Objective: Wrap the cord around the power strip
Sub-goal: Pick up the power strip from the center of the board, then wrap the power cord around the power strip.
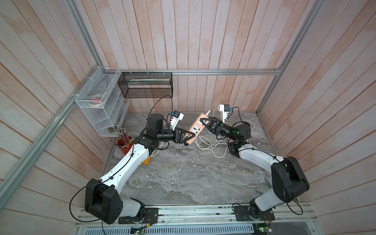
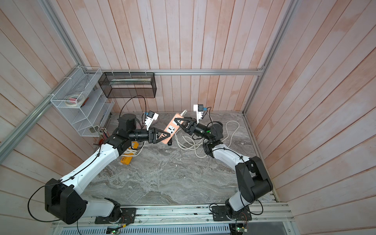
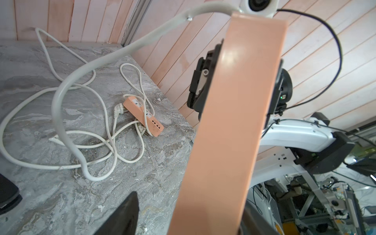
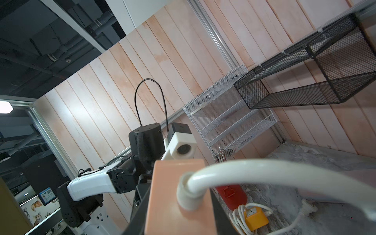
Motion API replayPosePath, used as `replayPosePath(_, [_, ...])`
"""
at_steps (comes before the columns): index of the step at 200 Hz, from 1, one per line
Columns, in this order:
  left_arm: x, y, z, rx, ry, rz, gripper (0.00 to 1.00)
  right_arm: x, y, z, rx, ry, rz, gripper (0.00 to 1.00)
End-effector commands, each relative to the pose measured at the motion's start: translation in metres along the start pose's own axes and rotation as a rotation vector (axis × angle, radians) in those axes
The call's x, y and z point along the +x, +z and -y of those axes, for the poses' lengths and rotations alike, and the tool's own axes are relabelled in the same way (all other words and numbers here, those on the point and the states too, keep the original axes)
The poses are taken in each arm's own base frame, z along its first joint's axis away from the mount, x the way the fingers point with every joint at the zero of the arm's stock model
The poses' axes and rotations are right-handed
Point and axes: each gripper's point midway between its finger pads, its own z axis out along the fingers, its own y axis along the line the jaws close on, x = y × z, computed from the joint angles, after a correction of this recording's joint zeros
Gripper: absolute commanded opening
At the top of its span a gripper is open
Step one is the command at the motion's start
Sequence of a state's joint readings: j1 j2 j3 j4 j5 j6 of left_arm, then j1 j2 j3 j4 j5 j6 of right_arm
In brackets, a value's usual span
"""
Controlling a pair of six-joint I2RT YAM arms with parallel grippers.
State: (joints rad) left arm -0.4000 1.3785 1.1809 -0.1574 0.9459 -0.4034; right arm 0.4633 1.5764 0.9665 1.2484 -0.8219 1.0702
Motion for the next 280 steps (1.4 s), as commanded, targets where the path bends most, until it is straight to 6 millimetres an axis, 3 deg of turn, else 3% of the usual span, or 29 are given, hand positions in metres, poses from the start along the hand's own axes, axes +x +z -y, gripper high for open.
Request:
replayPosePath(1, [-0.007, 0.003, 0.020, 0.087, 0.062, 0.005, 0.59, -0.017, 0.008, -0.023, -0.084, -0.065, 0.029, 0.11])
replayPosePath(41, [-0.006, 0.007, 0.021, 0.095, 0.075, -0.014, 0.33, -0.024, 0.012, -0.016, -0.073, -0.056, 0.041, 0.15])
replayPosePath(66, [-0.021, 0.005, 0.019, 0.064, 0.098, 0.026, 0.11, -0.023, 0.006, -0.002, -0.004, -0.042, 0.049, 0.50])
replayPosePath(76, [-0.030, 0.002, 0.021, 0.056, 0.106, 0.053, 0.07, -0.022, -0.004, 0.006, 0.044, -0.043, 0.057, 0.59])
replayPosePath(92, [-0.045, -0.003, 0.020, 0.027, 0.115, 0.101, 0.00, -0.021, -0.028, 0.017, 0.131, -0.046, 0.072, 0.66])
replayPosePath(106, [-0.056, -0.006, 0.021, 0.000, 0.120, 0.134, 0.00, -0.012, -0.051, 0.030, 0.234, -0.068, 0.071, 0.70])
replayPosePath(131, [-0.070, -0.009, 0.029, -0.004, 0.117, 0.166, 0.00, 0.024, -0.090, 0.077, 0.524, -0.163, 0.008, 0.75])
replayPosePath(145, [-0.075, -0.010, 0.033, 0.000, 0.110, 0.172, 0.00, 0.049, -0.098, 0.104, 0.672, -0.261, -0.090, 0.77])
replayPosePath(163, [-0.078, -0.010, 0.037, -0.002, 0.102, 0.170, 0.00, 0.065, -0.096, 0.127, 0.780, -0.389, -0.166, 0.79])
replayPosePath(207, [-0.084, -0.010, 0.049, -0.009, 0.105, 0.173, 0.00, 0.048, -0.057, 0.155, 0.803, -0.525, -0.143, 0.79])
replayPosePath(242, [-0.083, -0.009, 0.051, -0.017, 0.104, 0.173, 0.00, 0.057, -0.018, 0.176, 0.751, -0.540, -0.160, 0.79])
replayPosePath(280, [-0.084, -0.009, 0.054, -0.019, 0.108, 0.178, 0.00, 0.062, 0.006, 0.200, 0.712, -0.493, -0.143, 0.76])
